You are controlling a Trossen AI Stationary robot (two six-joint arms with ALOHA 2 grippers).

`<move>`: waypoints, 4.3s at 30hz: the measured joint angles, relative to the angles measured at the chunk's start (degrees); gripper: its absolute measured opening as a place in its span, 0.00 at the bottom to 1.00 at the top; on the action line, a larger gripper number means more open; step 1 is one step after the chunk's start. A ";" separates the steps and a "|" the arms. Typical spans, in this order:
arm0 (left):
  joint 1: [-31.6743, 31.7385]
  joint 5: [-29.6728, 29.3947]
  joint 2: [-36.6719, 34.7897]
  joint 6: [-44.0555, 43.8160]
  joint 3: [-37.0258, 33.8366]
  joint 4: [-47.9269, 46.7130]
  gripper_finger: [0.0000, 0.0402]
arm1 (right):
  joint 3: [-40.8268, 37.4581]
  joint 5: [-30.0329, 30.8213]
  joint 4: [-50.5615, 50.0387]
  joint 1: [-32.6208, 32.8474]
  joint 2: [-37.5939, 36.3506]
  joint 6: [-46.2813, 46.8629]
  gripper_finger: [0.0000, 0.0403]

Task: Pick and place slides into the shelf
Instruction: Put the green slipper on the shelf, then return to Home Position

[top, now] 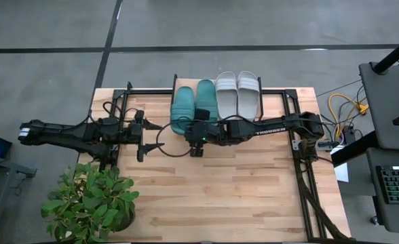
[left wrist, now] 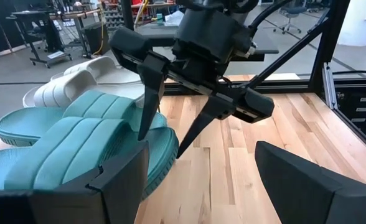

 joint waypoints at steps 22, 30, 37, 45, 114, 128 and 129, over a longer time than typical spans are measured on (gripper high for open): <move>0.02 0.00 0.06 0.00 0.00 -0.09 0.69 | -0.06 -0.60 -1.88 1.58 -0.75 -0.26 0.48; 0.02 0.00 0.06 0.00 0.00 -0.07 0.69 | -0.04 -4.44 -2.89 1.89 -0.82 0.59 0.48; 0.02 0.00 0.06 0.00 0.00 -0.11 0.69 | -0.04 -4.04 -2.75 1.88 -1.87 0.14 0.48; 0.00 0.00 0.06 0.00 0.00 -0.09 0.69 | -0.04 -4.91 -4.18 1.99 -2.21 1.05 0.48; 0.00 -3.22 -0.23 2.31 0.07 5.14 0.69 | -58.66 -3.24 36.16 18.35 -53.86 0.40 0.12; 0.02 -7.54 0.85 6.58 0.04 8.21 0.69 | -66.38 -19.69 44.00 -3.66 -57.50 -7.54 0.02; 0.02 -7.54 1.00 6.57 0.06 8.04 0.69 | -66.86 -19.68 43.72 -4.24 -58.36 -8.12 0.02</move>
